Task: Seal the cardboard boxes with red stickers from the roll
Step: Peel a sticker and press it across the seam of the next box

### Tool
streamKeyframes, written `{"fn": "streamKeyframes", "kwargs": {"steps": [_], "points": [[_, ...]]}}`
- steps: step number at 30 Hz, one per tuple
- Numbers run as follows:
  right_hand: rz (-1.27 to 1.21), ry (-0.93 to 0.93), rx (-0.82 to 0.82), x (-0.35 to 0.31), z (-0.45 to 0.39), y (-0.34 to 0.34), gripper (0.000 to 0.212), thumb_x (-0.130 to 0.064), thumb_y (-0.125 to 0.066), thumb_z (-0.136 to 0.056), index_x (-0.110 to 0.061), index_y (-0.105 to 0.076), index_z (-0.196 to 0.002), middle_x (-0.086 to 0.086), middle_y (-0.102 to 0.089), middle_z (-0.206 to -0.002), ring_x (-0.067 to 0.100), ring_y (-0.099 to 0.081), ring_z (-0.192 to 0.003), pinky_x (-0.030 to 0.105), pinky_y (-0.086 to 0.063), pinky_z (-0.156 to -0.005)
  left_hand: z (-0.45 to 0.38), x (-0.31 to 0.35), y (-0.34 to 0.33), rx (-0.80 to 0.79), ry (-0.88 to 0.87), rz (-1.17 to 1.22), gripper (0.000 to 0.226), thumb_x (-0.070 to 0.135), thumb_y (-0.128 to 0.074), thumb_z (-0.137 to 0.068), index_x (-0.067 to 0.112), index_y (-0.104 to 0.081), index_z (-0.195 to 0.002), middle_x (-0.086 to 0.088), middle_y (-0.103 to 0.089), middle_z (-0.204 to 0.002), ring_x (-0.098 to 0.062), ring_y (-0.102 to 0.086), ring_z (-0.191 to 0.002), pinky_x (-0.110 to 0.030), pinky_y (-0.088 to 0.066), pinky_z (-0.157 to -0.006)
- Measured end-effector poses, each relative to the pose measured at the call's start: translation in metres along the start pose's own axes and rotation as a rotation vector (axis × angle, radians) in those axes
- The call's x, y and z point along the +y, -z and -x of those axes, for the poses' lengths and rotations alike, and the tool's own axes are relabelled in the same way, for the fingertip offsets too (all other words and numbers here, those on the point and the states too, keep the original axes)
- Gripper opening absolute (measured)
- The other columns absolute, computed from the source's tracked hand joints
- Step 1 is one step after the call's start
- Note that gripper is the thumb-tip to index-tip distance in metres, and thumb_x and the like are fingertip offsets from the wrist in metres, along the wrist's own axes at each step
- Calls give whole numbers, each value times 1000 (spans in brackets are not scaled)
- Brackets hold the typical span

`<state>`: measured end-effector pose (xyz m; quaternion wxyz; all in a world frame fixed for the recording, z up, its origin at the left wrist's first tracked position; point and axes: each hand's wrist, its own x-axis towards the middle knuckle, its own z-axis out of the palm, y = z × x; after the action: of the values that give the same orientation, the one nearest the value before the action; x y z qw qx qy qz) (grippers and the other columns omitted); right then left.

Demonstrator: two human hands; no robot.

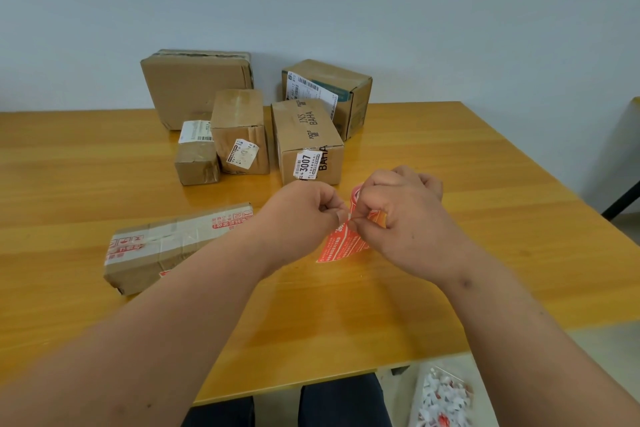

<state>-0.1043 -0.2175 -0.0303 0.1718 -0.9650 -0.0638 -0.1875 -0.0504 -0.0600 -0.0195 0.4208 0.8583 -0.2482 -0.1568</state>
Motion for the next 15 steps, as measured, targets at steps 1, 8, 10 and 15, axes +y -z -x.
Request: {"fn": "streamKeyframes", "kwargs": {"steps": [1,8,10,15], "points": [[-11,-17,-9,0,-1,2,10,-34,-67,-75,-28,-62,-69,-11,-59,-89,16,-47,-96,42,-24,-86,0,0,1,-8,0,6,21,23,-59,-94,23,-63,-74,2,-58,-70,-10,-48,-62,-24,-43,-60],[39,-92,-110,2,-10,10,16,-45,-73,-75,-32,-67,-82,-13,-56,-97,12,-39,-105,40,-22,-94,0,0,3,33,-54,11,14,27,-62,-93,24,-70,-81,-9,-70,-81,-15,-54,-63,-34,-50,-63],[37,-101,-116,4,-10,9,17,-45,-73,-75,-28,-70,-79,-13,-56,-97,13,-39,-106,41,-21,-94,1,-2,4,60,-57,64,8,27,-64,-92,27,-70,-87,-6,-73,-84,-23,-66,-75,-40,-56,-73],[-38,-106,-99,0,-10,8,19,-43,-75,-74,-32,-61,-67,-12,-59,-98,15,-41,-106,42,-22,-94,2,-5,6,16,-53,36,13,31,-66,-90,22,-69,-81,-5,-64,-71,-11,-52,-59,-27,-45,-60]]}}
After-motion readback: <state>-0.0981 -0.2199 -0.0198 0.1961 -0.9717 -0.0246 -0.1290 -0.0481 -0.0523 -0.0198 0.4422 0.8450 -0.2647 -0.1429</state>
